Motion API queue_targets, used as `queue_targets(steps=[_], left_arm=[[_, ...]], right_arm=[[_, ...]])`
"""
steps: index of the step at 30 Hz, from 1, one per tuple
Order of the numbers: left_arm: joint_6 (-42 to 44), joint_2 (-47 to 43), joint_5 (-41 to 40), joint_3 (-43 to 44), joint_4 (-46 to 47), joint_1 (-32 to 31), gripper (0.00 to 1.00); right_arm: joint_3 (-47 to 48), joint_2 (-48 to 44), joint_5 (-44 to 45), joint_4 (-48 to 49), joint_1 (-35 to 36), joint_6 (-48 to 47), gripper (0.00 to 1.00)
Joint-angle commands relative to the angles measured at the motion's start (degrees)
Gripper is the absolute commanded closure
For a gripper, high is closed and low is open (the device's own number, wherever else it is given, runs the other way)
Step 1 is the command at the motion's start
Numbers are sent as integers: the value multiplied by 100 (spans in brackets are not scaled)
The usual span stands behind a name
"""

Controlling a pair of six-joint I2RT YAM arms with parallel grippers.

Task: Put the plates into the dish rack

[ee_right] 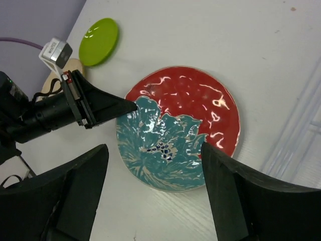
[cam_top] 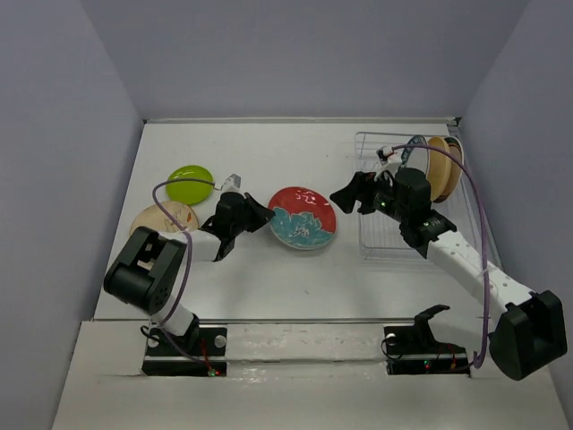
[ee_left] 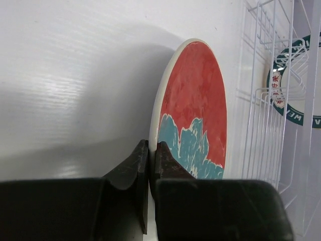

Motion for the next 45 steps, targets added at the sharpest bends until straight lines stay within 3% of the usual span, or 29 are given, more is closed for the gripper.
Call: queue_targets(steps=[1,11,17,22,25,31,34,35,36,38,42,43,45], left_arm=[[30,-1416,-121,-308,42,104,94],[82,-3344,969,-757,-152,675,95],[600,-3705,2224,-327,-459,965,95],[882,-3898,2726,-37,-617,1088,95],[961,-3951,2894,104,-626,1150,95],[1057,-4153,3097,402,-731,1317,95],[1154,-4179,3097,500,-811,1334,95],[1163,-4180,3097,491,-811,1334,94],[1181,-4214,3027,465,-811,1343,95],[1242,-4285,2939,456,-828,1343,94],[1408,-4399,2834,491,-1003,1352,68],[1479,-4460,2659,535,-1091,1343,47],[1846,-4522,2334,605,-1607,1326,28]], right_arm=[[731,462,-127,-157,414,-685,15],[1777,2036,-1289,-773,415,-1539,10],[2568,2651,-1552,-1351,415,-2013,6],[2710,2915,-1421,-1476,415,-1996,6],[2657,2863,-1903,-1459,415,-2014,7],[1937,2424,-3599,-425,415,-1479,27],[1586,2196,-4399,452,415,-821,69],[1472,2195,-4583,762,415,-575,69],[1288,2125,-4872,1078,415,-94,81],[1216,2028,-5068,1590,415,226,90],[1285,1861,-4824,1776,415,631,93],[1382,1739,-4692,1767,363,753,93],[1479,1598,-4263,1758,214,955,93]])
